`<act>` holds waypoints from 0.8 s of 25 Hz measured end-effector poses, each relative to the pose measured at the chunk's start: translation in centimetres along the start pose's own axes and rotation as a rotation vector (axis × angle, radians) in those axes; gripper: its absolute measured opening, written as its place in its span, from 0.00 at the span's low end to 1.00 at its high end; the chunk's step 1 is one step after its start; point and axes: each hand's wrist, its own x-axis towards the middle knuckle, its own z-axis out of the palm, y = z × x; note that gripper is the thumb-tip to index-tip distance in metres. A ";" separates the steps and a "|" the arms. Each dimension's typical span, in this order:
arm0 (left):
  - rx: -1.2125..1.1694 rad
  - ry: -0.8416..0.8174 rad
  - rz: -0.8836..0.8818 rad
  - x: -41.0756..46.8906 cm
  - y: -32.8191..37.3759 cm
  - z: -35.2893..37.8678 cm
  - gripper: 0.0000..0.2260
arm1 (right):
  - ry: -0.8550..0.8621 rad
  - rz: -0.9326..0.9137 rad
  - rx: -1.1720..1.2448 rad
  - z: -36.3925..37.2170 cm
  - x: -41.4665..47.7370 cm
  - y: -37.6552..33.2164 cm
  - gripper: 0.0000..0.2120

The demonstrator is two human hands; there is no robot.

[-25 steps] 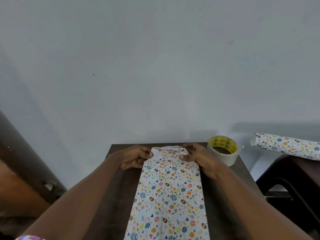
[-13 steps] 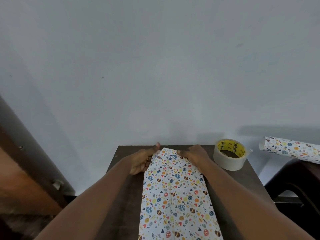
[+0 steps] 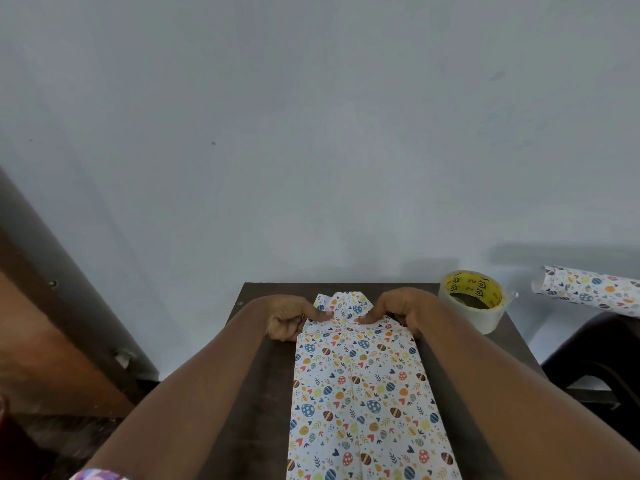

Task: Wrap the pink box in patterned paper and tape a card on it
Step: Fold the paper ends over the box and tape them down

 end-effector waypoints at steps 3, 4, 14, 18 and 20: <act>0.049 -0.033 -0.067 -0.4 0.2 0.2 0.08 | -0.106 -0.008 0.180 -0.8 -0.5 0.4 0.10; 0.064 -0.020 -0.079 -0.3 0.3 0.4 0.08 | -0.106 -0.014 0.190 -0.8 -0.4 0.5 0.10; -0.118 0.245 -0.004 2.3 1.3 1.5 0.19 | 0.109 -0.112 0.179 0.7 1.2 -0.1 0.27; -0.128 0.157 0.060 0.8 0.7 0.9 0.18 | 0.137 -0.097 0.247 0.5 1.3 0.4 0.27; -0.084 0.037 0.013 -0.5 0.1 0.3 0.13 | 0.101 -0.067 0.249 0.1 0.6 0.4 0.31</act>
